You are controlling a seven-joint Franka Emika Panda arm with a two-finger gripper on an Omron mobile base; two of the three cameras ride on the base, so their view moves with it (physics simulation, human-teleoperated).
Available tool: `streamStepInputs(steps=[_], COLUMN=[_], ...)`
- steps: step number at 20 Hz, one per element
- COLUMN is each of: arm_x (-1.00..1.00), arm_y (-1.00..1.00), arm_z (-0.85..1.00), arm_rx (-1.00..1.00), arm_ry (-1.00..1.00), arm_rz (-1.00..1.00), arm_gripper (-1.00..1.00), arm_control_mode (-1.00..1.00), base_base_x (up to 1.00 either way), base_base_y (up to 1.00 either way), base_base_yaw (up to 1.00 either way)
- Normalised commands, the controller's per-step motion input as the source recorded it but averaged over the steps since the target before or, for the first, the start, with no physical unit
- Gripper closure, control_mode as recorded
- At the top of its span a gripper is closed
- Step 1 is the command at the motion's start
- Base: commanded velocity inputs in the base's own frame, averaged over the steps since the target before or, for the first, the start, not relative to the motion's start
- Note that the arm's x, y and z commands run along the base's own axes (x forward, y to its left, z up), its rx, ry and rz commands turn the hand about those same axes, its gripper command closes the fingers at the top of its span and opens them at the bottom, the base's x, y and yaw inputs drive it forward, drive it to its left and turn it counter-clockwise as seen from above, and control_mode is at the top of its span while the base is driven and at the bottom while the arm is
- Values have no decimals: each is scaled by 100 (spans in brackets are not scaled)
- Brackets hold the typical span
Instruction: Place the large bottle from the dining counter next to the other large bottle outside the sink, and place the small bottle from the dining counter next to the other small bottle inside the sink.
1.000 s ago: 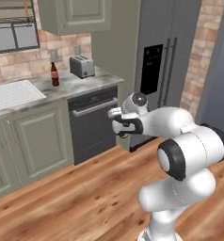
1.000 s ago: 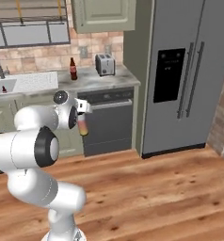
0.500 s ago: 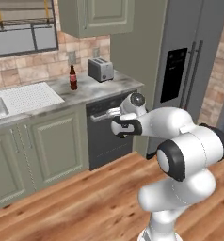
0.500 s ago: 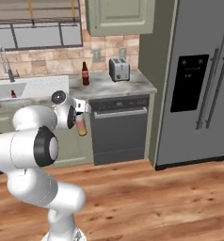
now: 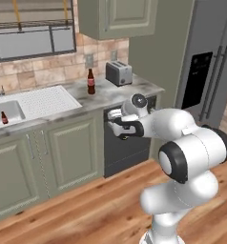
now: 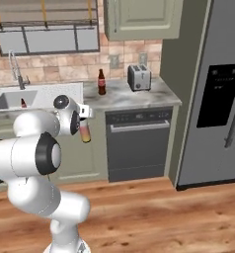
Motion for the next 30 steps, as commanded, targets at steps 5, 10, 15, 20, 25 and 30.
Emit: streamStepInputs(steps=[5, 10, 15, 20, 25, 30], arm_x=[0, 0, 0, 0, 0, 0], arm_y=[0, 0, 0, 0, 0, 0], arm_z=[0, 0, 0, 0, 0, 0], arm_rx=[0, 0, 0, 0, 0, 0], arm_ry=[0, 0, 0, 0, 0, 0], arm_rz=[0, 0, 0, 0, 0, 0], arm_gripper=[100, 100, 100, 100, 100, 100], arm_control_mode=[100, 100, 100, 100, 100, 100], base_base_x=[34, 34, 42, 55, 58, 48], base_base_y=[29, 8, 1, 0, 0, 0], base_base_yaw=[9, 5, 2, 1, 0, 0])
